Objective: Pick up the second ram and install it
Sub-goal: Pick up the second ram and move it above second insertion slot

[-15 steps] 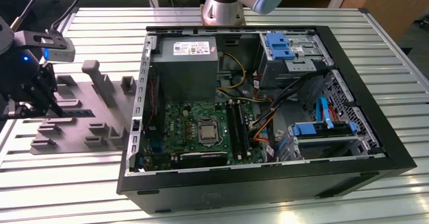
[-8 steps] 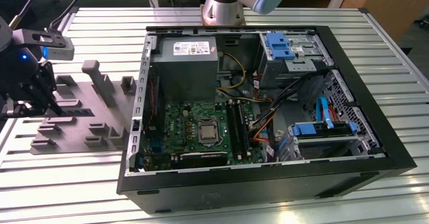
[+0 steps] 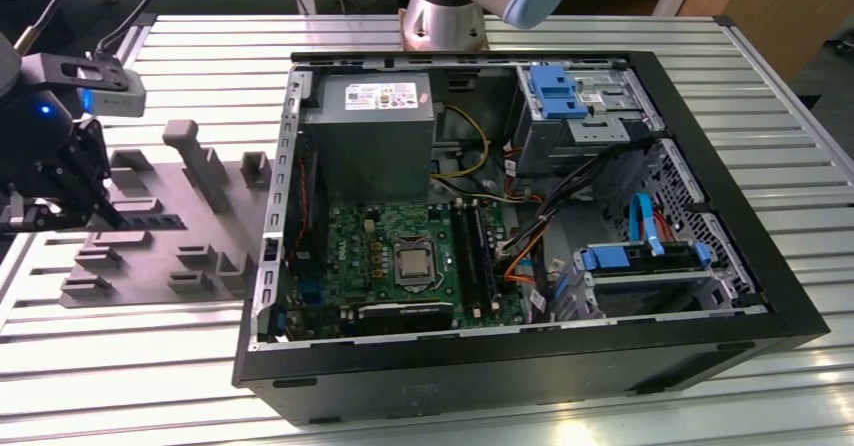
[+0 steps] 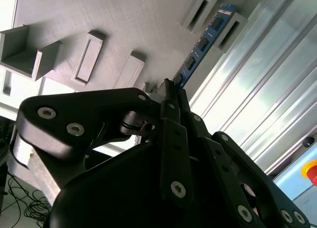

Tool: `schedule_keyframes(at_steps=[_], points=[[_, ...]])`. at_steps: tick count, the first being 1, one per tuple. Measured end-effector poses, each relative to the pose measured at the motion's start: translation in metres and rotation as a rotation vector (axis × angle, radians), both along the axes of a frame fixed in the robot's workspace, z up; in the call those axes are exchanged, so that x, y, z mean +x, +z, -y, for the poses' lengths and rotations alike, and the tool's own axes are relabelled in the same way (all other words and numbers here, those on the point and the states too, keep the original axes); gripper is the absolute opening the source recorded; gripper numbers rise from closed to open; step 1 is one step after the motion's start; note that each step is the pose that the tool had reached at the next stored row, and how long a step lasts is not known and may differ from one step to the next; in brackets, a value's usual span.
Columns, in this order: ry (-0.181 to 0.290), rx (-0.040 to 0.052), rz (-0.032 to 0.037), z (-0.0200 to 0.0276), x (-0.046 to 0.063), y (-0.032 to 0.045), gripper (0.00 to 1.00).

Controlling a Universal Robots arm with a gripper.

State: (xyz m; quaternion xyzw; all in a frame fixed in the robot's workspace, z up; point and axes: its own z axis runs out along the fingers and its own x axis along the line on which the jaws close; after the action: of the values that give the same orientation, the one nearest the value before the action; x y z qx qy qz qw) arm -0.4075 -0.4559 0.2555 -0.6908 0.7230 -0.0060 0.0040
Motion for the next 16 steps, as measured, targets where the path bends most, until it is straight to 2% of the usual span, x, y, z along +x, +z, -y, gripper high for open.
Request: schedule_keyframes(at_steps=[16], points=[[0.0, 0.0001, 0.0001, 0.0, 0.0, 0.0119, 0.14]])
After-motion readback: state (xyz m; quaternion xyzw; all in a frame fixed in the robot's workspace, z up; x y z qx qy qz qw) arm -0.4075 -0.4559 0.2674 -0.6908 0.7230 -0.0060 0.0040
